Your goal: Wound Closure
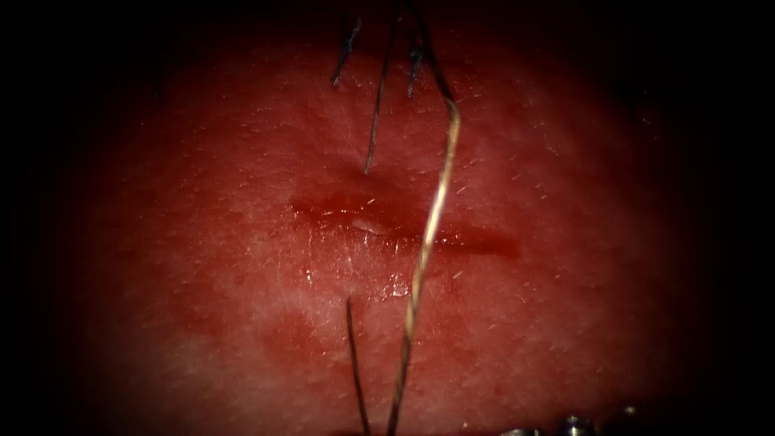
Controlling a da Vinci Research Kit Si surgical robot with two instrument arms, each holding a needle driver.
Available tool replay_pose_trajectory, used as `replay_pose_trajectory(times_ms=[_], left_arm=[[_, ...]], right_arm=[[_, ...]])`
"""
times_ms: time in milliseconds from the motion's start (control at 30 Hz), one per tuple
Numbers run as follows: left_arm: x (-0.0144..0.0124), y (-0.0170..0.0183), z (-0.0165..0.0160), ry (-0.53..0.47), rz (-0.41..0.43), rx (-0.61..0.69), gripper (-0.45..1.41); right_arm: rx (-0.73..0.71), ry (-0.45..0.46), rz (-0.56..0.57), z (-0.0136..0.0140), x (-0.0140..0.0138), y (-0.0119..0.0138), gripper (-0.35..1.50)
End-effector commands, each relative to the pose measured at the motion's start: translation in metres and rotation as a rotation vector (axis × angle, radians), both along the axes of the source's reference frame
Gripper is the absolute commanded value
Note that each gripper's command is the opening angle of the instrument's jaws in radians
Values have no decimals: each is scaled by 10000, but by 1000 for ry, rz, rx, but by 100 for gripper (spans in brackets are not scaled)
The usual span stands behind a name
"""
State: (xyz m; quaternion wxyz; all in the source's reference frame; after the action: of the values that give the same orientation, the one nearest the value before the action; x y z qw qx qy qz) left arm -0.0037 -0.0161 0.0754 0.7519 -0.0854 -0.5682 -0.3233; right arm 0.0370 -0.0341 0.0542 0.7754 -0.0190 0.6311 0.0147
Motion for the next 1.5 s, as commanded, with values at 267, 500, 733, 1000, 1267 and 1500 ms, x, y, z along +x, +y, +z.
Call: replay_pose_trajectory(times_ms=[267,500,733,1000,1267,1500], left_arm=[[-13,-7,5,-17,19,-4,-45],[-14,-7,6,-21,25,-4,-45],[-16,-8,7,-38,35,2,-45],[-18,-8,7,-40,39,2,-45],[-17,-9,7,-41,40,2,-42],[-17,-9,7,-41,40,2,-42]], right_arm=[[-8,40,-57,-61,21,-51,-35],[-50,-3,-81,-71,18,-25,131],[-118,-55,-14,-4,-4,46,140],[-178,-93,18,74,22,75,141],[-205,-116,14,105,44,84,141],[-217,-119,3,107,42,82,84]])
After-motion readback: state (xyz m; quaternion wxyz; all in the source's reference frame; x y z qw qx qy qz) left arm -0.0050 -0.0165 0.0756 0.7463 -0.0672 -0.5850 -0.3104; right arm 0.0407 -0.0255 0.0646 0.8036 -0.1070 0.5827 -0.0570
